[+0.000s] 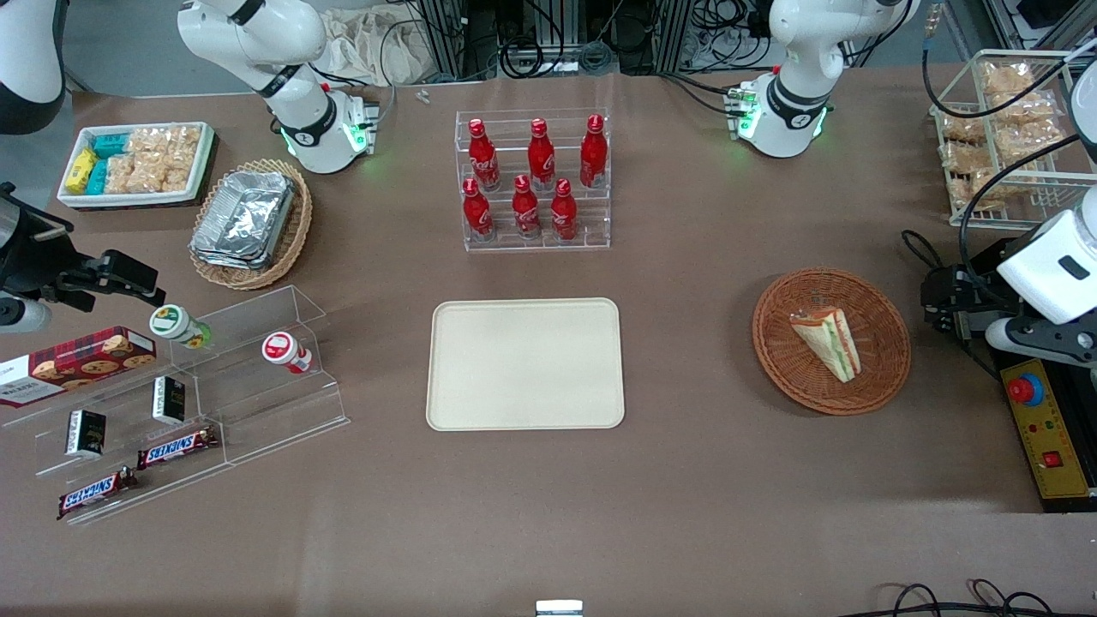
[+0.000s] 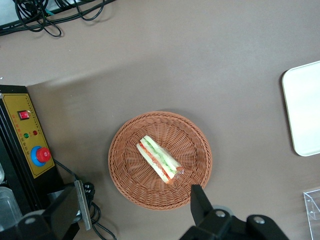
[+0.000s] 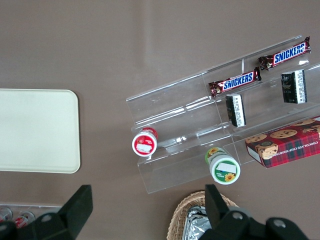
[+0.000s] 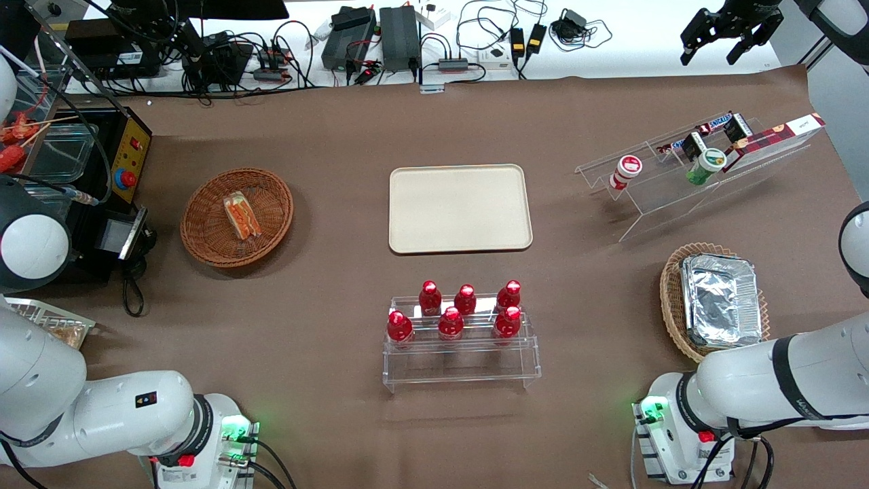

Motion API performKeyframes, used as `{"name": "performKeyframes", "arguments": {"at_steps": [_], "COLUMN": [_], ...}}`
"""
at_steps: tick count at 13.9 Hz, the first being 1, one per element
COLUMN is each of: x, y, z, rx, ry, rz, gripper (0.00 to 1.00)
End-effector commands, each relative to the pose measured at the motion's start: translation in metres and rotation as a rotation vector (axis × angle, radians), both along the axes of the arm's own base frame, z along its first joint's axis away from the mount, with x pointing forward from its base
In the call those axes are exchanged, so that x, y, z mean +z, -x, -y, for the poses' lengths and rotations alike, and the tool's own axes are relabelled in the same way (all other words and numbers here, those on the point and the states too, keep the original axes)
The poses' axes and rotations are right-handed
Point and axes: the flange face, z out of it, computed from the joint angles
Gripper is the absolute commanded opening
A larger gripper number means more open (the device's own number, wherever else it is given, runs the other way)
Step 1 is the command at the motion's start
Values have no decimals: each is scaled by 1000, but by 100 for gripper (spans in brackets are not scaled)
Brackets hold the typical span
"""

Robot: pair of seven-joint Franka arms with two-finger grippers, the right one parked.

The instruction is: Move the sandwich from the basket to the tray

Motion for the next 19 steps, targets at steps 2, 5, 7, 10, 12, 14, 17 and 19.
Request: {"name": "performKeyframes", "arguments": {"at_steps": [2,5,7,10,12,14,17,19], "x": [4,13,29,32,25,12,-11,-27], "y": [4,11,18,25,20,18,21,23], "z": [2,1,-2,-1,4,1,6,10], "rx": [-2,3,8,16,40,63,63,61], "ry": [-15,-21,-39,-47,-31,-63,-70,-65], "rz": [0,-8,19,-7,0,-13,-61,-93], "gripper": [100,100,100,100,100,100,100,100]}}
